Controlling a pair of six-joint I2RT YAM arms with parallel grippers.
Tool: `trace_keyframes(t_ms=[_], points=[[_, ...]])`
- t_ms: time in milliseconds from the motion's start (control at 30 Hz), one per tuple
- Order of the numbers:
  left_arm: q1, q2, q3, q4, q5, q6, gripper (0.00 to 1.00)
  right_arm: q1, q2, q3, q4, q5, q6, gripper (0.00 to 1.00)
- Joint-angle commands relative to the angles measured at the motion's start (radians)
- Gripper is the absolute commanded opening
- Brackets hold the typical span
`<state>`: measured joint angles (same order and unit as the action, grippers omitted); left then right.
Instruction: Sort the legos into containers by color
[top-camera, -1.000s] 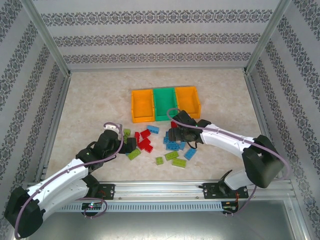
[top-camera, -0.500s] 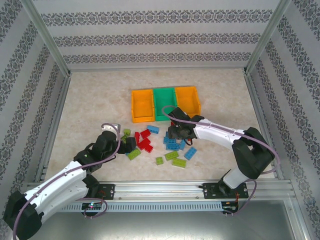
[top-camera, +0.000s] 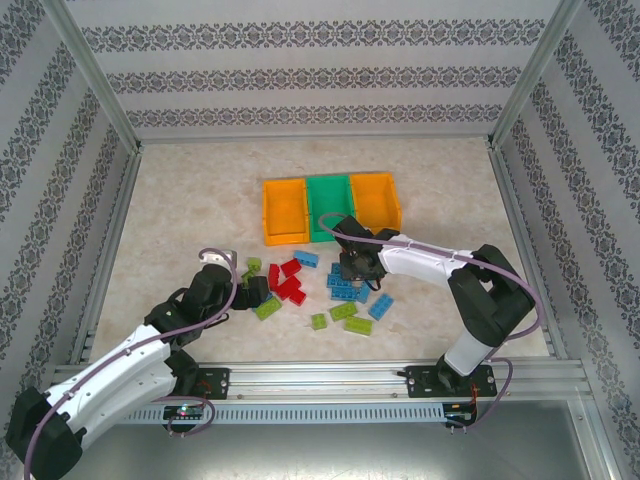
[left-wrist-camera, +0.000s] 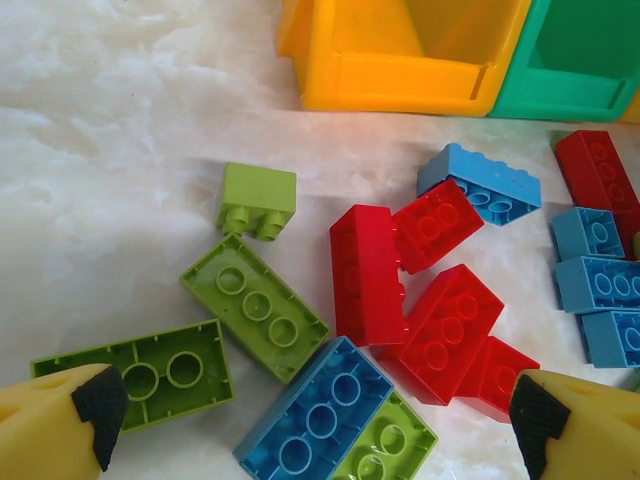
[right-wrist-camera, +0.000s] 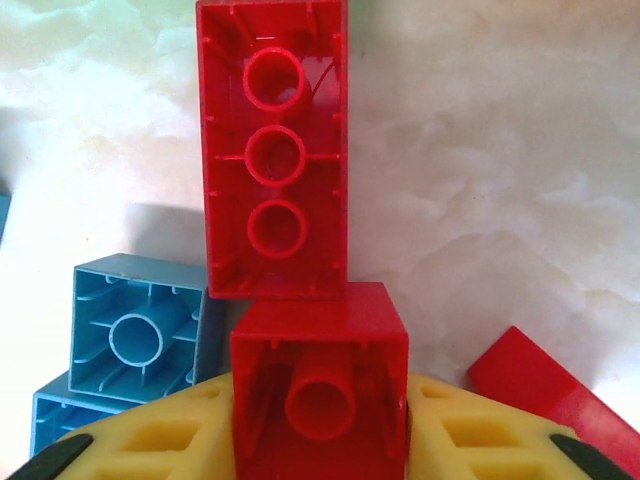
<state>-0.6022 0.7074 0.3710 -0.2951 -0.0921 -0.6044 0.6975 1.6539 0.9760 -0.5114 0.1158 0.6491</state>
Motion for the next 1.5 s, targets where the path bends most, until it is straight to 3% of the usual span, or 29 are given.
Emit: trace_keyframes(t_ms=[0,367,567,900,1100,1200,1367,1467], points=[[-0.013,-0.009,0.031,-0.052,-0.041,-0.033,1.00,-0.008,-0.057,0.031,-0.047,0.017,0.001,0.36],[-0.016,0.205,0.134,0.015,-0.024,-0.041,1.00,-0.196,-0.221,0.144,-0.066,-0.103,-0.123,0.33],[-0.035,0.391,0.212,0.082,-0.007,-0.077,1.00,-0.276,-0.120,0.256,-0.003,-0.233,-0.182,0.32],[-0.100,0.646,0.384,0.058,-0.003,-0.111,0.99,-0.265,0.139,0.417,0.049,-0.371,-0.188,0.35],[-0.100,0.701,0.435,0.052,-0.007,-0.103,1.00,-0.265,0.235,0.493,0.045,-0.391,-0.185,0.46],[-0.100,0.730,0.473,0.020,-0.004,-0.084,0.99,-0.263,0.257,0.517,0.036,-0.398,-0.186,0.57],[-0.100,0.753,0.506,-0.015,-0.031,-0.068,0.99,-0.245,0.204,0.489,0.038,-0.375,-0.202,0.68],[-0.100,0.744,0.503,-0.018,-0.057,-0.065,0.99,-0.220,0.128,0.428,0.023,-0.323,-0.235,0.69]])
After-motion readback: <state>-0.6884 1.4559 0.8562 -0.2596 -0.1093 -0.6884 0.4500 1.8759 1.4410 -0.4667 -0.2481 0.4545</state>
